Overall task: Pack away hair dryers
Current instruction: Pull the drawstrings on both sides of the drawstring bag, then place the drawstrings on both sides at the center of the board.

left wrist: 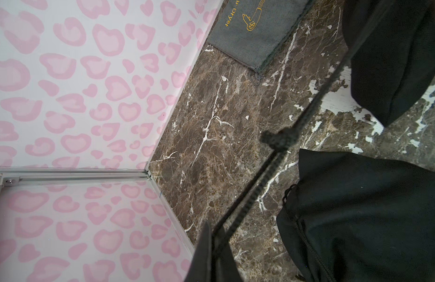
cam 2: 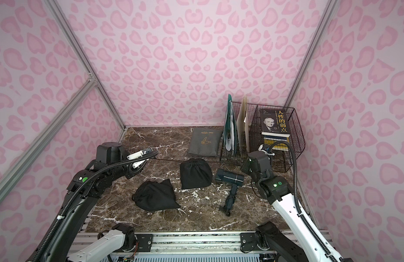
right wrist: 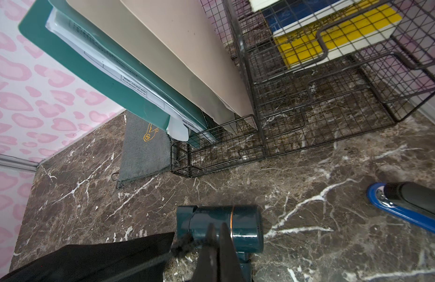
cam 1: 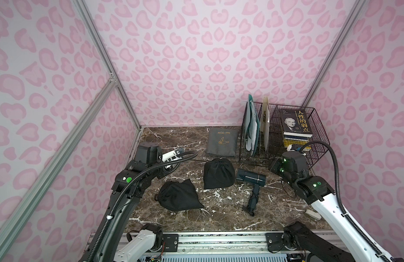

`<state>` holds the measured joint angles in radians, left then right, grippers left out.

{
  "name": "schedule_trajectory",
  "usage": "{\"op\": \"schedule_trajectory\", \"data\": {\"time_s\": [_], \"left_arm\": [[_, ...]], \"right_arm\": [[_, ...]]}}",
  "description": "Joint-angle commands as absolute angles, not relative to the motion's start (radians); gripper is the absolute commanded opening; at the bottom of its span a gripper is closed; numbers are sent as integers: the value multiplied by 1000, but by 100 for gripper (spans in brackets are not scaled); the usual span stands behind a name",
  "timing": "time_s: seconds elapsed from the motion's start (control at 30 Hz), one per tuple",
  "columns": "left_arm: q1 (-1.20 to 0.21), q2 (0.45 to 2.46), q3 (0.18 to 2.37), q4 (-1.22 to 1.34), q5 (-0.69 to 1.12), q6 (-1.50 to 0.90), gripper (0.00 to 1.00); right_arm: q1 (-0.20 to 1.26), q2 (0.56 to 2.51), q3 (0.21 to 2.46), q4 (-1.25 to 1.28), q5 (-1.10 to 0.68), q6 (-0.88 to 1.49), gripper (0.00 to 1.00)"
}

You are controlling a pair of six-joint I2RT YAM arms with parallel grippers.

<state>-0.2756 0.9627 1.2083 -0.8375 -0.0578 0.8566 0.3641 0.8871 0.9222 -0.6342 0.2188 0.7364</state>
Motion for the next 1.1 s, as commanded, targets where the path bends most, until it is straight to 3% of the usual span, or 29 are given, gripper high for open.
{"op": "schedule_trajectory", "data": {"time_s": [0.0,0.57,0.77,1.07], "left_arm": [[-266,957,1214,-819,-112,840,2],[-182,980,1235,-793,-98,844,1],[-182,1018,1315,-834,-36,808,2],[-181,1161,1542,-860,-2,758,2]], "right_arm": [[353,884,916,-653,301,724,0],[304,846,922,-644,278,651,0],[312,886,959,-601,149,610,0],[608,1094,1149,-573,206,589,0]]}}
